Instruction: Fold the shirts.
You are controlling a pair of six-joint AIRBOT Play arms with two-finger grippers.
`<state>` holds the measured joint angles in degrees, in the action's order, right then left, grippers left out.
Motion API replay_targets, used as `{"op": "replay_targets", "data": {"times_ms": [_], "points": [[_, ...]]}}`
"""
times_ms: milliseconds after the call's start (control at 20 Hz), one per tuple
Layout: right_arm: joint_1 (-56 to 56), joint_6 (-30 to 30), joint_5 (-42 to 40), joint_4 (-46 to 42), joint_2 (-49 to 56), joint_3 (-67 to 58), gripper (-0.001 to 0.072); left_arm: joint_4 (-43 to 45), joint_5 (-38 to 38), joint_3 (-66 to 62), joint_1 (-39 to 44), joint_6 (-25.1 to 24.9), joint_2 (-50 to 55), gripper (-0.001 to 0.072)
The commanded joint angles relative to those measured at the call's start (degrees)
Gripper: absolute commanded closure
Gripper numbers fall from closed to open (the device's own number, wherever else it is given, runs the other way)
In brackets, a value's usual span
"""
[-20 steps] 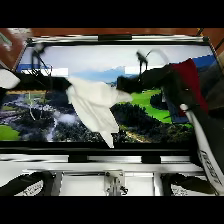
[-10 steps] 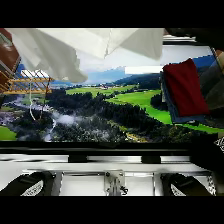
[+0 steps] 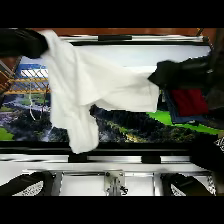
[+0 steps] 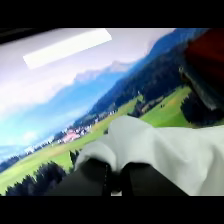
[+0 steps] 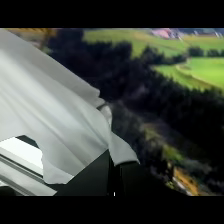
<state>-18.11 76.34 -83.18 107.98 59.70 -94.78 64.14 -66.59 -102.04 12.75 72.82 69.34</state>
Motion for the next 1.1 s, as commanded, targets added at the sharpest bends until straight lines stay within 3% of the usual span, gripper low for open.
{"op": "replay_targets", "data": {"times_ms": [0,100,150,200,250,400,450,500,600,650,750,800,900,1050], "points": [[0.0,-2.9,0.3,-6.1,5.1,10.6,0.0656,-0.7,0.0,5.1,3.9,-0.4,11.9,0.0667],[0.1,-2.8,5.4,-6.1,10.3,16.2,0.0656,-0.7,0.1,5.2,5.7,-0.3,20.5,0.0667],[0.1,-2.8,6.2,-6.1,13.1,17.0,0.0656,-0.7,-0.4,5.2,6.0,1.9,24.1,0.0613],[0.1,-2.7,6.3,-4.8,15.6,16.9,0.0656,-0.7,-2.0,4.9,5.8,6.2,26.4,0.0328],[0.1,-1.6,6.8,-2.8,17.1,16.9,0.0656,-0.7,-5.0,4.0,5.0,10.1,27.7,-0.0013],[0.1,-0.2,7.5,-2.4,17.6,16.9,0.0655,-0.4,-14.3,0.7,-0.2,10.6,26.3,0.0009],[0.1,-0.2,6.8,-3.1,17.2,16.9,0.0656,-0.4,-17.4,-0.1,-2.8,11.2,24.6,0.0046],[0.1,-0.2,6.1,-3.4,16.9,16.9,0.0655,-0.4,-19.7,0.2,-5.2,11.9,22.5,0.0141],[0.1,0.0,4.7,-3.8,16.5,16.9,0.0655,-0.2,-21.9,4.6,-9.2,12.0,16.7,0.0148],[0.1,0.1,4.2,-3.8,16.5,16.9,0.0655,-0.2,-21.3,10.6,-10.3,12.0,12.7,0.0144],[0.1,0.5,4.2,-3.8,16.5,16.9,0.0655,-0.5,-15.4,28.9,-10.6,14.4,3.6,0.0016],[0.1,0.5,4.4,-3.8,16.5,16.9,0.0655,-2.4,-10.8,39.9,-10.1,15.8,-1.1,-0.0001],[0.1,0.5,5.1,-3.8,16.5,16.9,0.0655,-9.0,-3.0,58.6,-9.0,15.7,-8.6,-0.0001],[0.1,0.5,5.3,-3.6,16.5,16.9,0.0655,-16.2,3.5,74.8,-5.9,14.9,-13.9,0.0000]]}}
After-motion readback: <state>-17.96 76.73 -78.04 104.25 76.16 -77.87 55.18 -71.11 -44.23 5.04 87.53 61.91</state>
